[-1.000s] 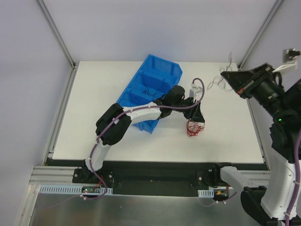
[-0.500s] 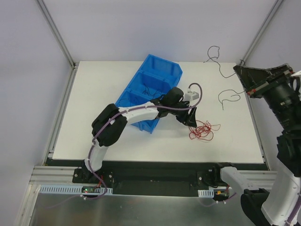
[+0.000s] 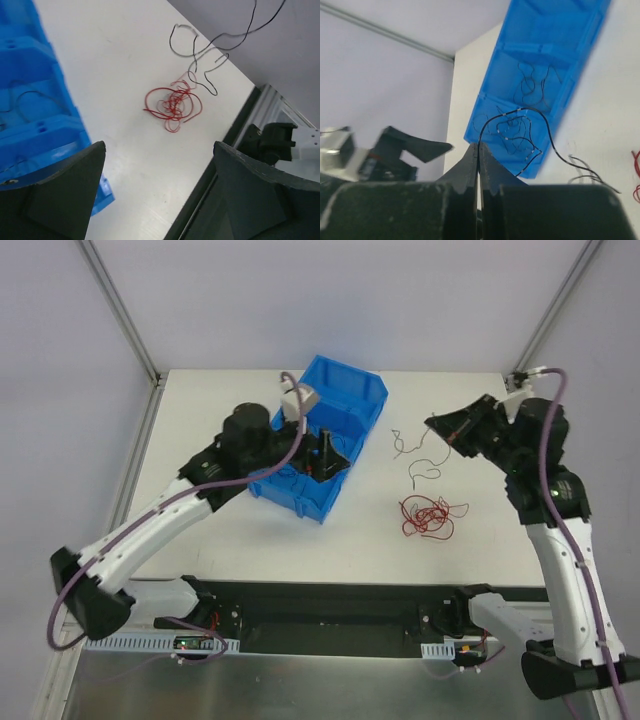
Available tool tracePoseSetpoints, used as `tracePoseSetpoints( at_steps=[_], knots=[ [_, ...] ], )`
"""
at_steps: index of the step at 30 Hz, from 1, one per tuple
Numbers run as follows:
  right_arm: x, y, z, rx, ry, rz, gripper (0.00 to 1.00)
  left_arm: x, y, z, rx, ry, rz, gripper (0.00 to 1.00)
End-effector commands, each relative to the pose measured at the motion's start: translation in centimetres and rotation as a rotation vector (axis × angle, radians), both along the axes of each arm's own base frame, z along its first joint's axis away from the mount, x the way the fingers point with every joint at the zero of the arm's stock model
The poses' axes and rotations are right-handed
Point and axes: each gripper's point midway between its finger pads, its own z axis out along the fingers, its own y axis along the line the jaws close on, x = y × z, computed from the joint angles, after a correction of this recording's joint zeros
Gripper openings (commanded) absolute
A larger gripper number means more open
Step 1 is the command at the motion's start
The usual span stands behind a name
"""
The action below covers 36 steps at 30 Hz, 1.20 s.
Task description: Untangle the cables
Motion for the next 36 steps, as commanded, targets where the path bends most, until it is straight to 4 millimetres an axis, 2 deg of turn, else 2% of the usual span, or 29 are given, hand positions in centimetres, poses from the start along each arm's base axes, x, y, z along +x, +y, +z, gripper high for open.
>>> tracePoseSetpoints(
  at_steps=[1, 3, 7, 11, 16, 20, 22, 25, 28, 30, 33, 36],
  knots=[
    [2.6, 4.1, -1.7, 0.048, 0.012, 0.048, 0.00, 0.5, 7.7, 0.5, 0.087, -0.110, 0.277, 0.90],
    [3.8, 7.6, -4.3, 0.097, 0.086, 0.107, 0.00, 0.1, 10.7, 1.2, 0.103, -0.159, 0.371, 0.92],
    [4.9, 14.1, -6.3, 0.165, 0.186, 0.233, 0.00, -0.3, 15.7, 2.2, 0.130, -0.231, 0.555, 0.95],
    [6.0, 18.1, -8.1, 0.186, 0.272, 0.289, 0.00, -0.8, 18.9, 3.4, 0.130, -0.275, 0.672, 0.96],
    [7.9, 21.6, -10.1, 0.259, 0.376, 0.302, 0.00, -1.8, 20.8, 4.8, 0.109, -0.306, 0.721, 0.96],
    [8.9, 23.1, -11.8, 0.258, 0.425, 0.306, 0.00, -2.4, 21.8, 5.0, 0.116, -0.312, 0.737, 0.96],
    [8.6, 24.1, -13.3, 0.226, 0.457, 0.326, 0.00, -2.5, 22.0, 4.9, 0.122, -0.312, 0.742, 0.96],
    [7.2, 25.3, -16.3, 0.164, 0.513, 0.360, 0.03, -2.2, 22.0, 4.4, 0.141, -0.305, 0.751, 0.97],
    [6.9, 25.8, -17.3, 0.122, 0.518, 0.392, 0.07, -1.8, 21.6, 4.0, 0.159, -0.294, 0.742, 0.98],
    [6.8, 26.3, -17.7, 0.106, 0.525, 0.428, 0.16, -1.5, 20.9, 3.8, 0.172, -0.285, 0.722, 0.99],
    [5.9, 26.8, -16.6, 0.056, 0.476, 0.554, 0.47, -0.9, 19.8, 3.0, 0.200, -0.266, 0.689, 0.99],
    [5.0, 24.9, -16.5, -0.080, 0.460, 0.570, 0.68, -0.1, 18.5, 2.1, 0.220, -0.238, 0.660, 0.99]
  ],
)
